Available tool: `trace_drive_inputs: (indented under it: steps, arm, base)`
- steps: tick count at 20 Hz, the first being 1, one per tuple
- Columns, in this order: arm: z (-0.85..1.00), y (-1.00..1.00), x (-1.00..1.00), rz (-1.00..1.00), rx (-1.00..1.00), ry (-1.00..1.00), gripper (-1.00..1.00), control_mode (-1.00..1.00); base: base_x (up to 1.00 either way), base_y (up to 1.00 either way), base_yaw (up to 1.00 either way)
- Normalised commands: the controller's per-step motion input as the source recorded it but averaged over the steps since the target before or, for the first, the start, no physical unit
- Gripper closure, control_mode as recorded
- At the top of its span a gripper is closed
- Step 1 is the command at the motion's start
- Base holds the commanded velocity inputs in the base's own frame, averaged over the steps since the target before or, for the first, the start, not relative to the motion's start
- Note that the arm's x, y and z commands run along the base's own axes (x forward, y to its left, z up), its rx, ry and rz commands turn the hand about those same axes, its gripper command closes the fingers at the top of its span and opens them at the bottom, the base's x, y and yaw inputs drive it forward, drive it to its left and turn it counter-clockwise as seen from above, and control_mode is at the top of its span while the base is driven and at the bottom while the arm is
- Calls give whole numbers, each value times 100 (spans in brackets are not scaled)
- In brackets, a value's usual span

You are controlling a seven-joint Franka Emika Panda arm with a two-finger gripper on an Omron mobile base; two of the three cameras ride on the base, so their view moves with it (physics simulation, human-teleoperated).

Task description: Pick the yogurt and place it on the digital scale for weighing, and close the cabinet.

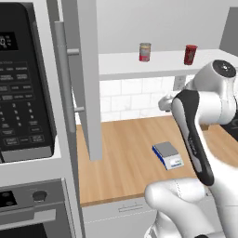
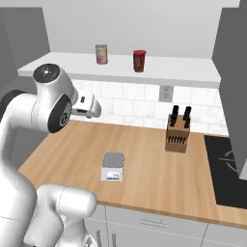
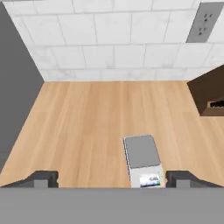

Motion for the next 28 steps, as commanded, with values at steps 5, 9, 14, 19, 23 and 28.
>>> trace_drive_inputs:
  steps: [5,9,14,19,23,28]
  arm:
    - [52,-29,-55,-5,0,-38,-100,-100]
    - [70,-15,-29,-10,0,-24,-100,-100]
    - [92,-19,-23,-13,0,-12,-100,-100]
    - [75,-42,-17,-1,1,-15,-100,-100]
    - [46,-42,4,0,0,-18,-100,-100]
    - [18,-49,27,0,3,-1,-100,-100]
  base:
    - [0,0,0]
    - [0,0,0]
    - [0,0,0]
    - [0,0,0]
    - [0,0,0]
    - [0,0,0]
